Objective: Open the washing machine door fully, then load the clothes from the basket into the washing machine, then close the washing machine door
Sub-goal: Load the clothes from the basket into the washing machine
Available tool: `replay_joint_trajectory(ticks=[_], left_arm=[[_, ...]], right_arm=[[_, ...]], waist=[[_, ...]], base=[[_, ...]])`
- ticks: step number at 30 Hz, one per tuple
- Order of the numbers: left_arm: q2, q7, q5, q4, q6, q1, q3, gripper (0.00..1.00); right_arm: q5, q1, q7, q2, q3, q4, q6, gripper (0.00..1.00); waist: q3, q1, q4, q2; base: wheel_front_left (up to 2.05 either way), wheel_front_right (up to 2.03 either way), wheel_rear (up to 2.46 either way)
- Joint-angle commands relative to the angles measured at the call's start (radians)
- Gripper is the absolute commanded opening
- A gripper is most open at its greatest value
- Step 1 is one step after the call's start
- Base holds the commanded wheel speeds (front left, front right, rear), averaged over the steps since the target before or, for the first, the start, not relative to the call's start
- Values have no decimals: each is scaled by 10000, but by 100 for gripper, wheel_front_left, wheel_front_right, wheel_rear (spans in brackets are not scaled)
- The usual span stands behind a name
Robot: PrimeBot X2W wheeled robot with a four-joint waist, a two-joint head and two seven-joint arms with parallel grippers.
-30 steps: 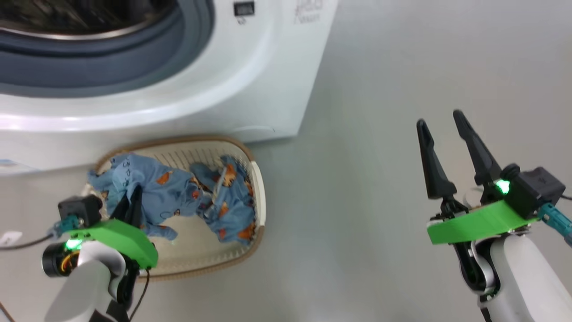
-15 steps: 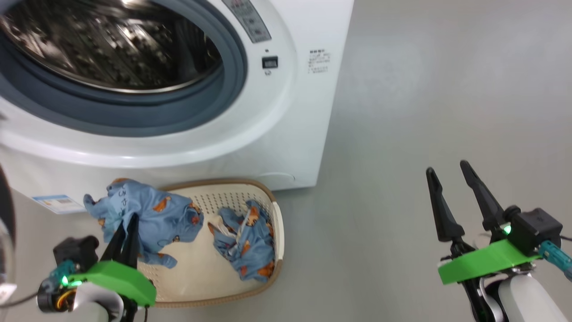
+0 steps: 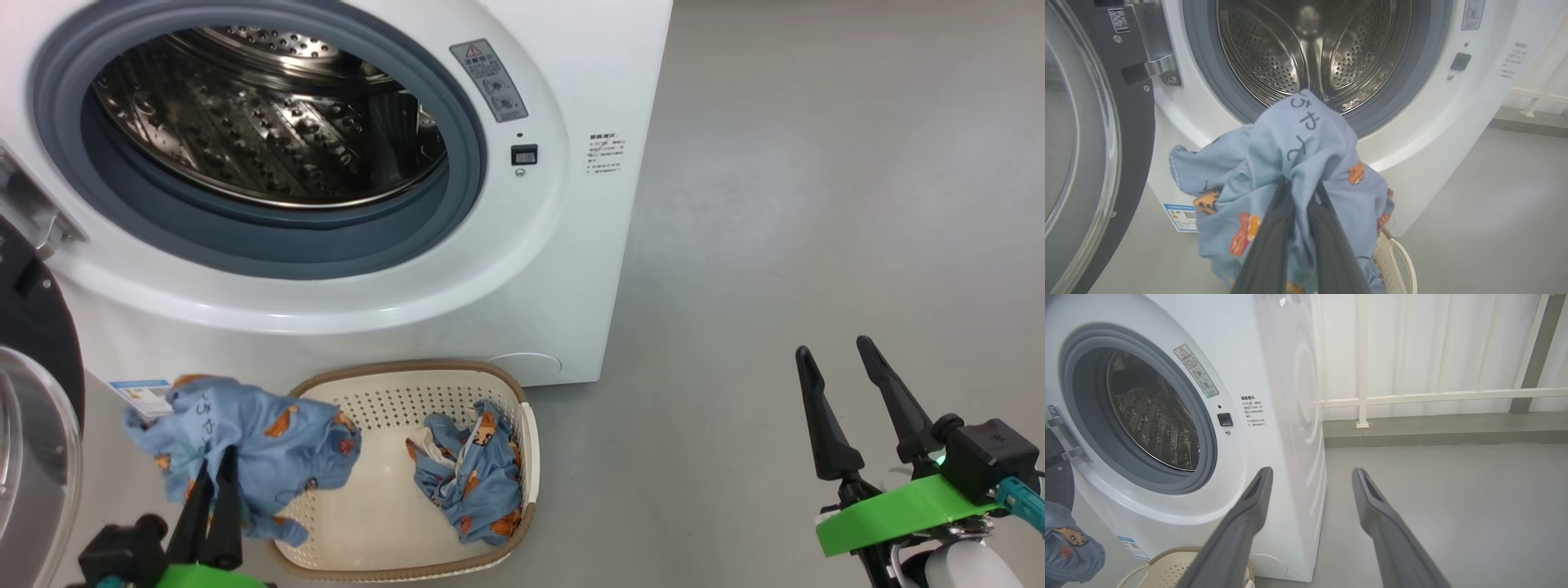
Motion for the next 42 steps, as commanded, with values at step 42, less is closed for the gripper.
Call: replay_joint_trajectory(ticks=[42], left_arm=[[1545,-135,561,2492,-165,-9120,648,0]], right_arm=[[28,-2586,-49,735,45,-895,44,100]], waist=[[4705,0,-1174,0]], base=[[0,0,0]])
